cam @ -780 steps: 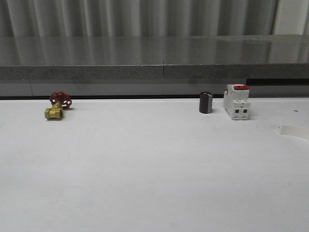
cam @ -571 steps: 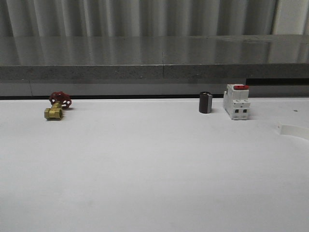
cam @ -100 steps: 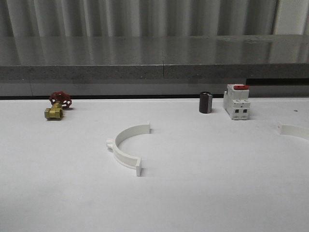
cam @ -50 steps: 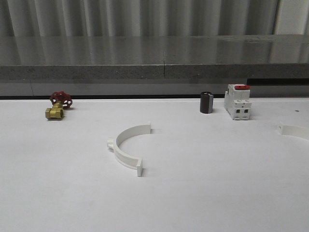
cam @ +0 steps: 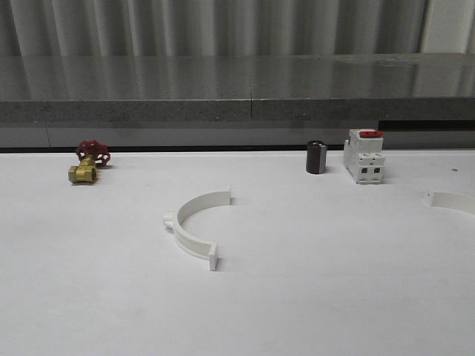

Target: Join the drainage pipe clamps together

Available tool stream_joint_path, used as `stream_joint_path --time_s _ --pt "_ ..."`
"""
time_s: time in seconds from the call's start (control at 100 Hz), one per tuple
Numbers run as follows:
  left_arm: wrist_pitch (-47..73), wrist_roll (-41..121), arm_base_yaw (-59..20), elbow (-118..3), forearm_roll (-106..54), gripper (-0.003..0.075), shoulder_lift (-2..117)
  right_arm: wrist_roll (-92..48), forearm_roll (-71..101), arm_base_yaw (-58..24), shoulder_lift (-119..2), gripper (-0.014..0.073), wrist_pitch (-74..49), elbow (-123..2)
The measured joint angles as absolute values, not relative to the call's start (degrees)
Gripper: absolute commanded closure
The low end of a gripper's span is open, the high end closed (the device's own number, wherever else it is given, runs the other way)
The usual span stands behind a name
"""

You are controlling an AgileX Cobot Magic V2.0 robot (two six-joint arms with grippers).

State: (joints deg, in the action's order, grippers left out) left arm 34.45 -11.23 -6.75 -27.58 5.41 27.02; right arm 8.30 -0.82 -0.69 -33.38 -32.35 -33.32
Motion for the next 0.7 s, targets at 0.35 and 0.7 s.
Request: stream_joint_path --time_s 0.35,0.7 --pt "34.45 -11.23 -6.75 -27.58 5.41 0.074 27.02 8.3 -0.58 -0.69 -52.55 0.0062 -32.36 -38.64" --pt "34.45 -11.23 -6.75 -27.58 5.41 0.074 27.02 9.1 0.0 0.47 -66.76 0.0021 -32.45 -46.89"
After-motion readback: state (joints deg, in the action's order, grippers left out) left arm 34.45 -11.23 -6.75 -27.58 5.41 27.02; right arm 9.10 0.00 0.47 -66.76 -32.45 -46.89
